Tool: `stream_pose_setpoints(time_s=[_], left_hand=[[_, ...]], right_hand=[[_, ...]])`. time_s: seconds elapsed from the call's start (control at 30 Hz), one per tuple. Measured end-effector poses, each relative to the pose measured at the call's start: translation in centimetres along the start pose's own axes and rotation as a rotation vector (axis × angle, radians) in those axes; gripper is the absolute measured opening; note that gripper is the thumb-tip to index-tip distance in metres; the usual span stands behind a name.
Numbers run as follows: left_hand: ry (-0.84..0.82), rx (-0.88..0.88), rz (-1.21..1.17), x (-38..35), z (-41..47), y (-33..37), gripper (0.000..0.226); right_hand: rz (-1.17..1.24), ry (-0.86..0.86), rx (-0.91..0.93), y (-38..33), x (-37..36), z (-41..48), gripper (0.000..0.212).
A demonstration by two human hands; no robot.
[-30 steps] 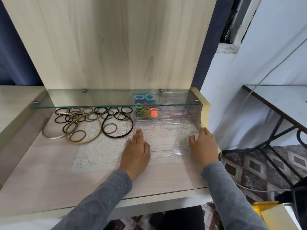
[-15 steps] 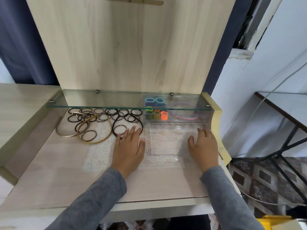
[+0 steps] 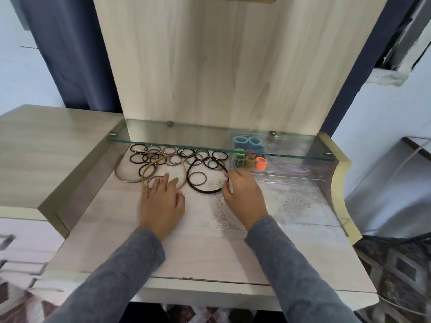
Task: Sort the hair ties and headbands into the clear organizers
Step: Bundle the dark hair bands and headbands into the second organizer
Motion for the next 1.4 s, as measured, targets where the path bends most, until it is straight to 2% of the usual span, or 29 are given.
stream_pose_setpoints(time_s=[0.17,0.3,0.57,0.7,0.97,1.13,1.27,1.4], left_hand=[[0.128,0.020,-0.120,0.7,-0.4,-1.8,0.036],[0.157,0.027,-0.093,1.1,-0.3,-3.3,0.035],[0.114,-0.109,-0.018,1.3,0.1,-5.4,0.025],[0.131,-0.123,-0.010,1.6,0.0,-5.2,0.017],[0.121,-0.223,0.022,2.4,-0.3,-4.7,0.017],[0.194,-0.209,-0.026,4.2,-0.3,-3.9,0.016],[0.200,-0.184,-0.099,5.6,-0.2,-3.1,0.015],[0.145,-0.105,-0.315,6.9,0.1,-2.0,0.010]], right_hand=[[-0.061,-0.218,0.030,-2.2,-1.8,0.6,0.024],[-0.137,-0.316,0.043,-3.0,-3.2,0.0,0.025],[-0.122,-0.288,0.003,-3.7,-3.9,-0.6,0.025],[-0.107,-0.263,-0.035,-3.5,-4.2,-0.6,0.026],[-0.136,-0.297,-0.046,-3.4,-4.0,-0.5,0.029],[-0.161,-0.315,-0.043,-3.7,-3.8,-0.4,0.033],[-0.145,-0.302,-0.032,-3.9,-3.3,0.0,0.027],[-0.105,-0.264,-0.009,-3.9,-2.5,0.8,0.020]])
Point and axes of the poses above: each hand's wrist, its own z-axis towards the middle knuckle, its own x-axis out of the back of the hand, y = z × x, the point moved 1 cm from there along z, towards the middle knuckle, and after that the axes turned 1 degree about x, right-handed, at the moved point
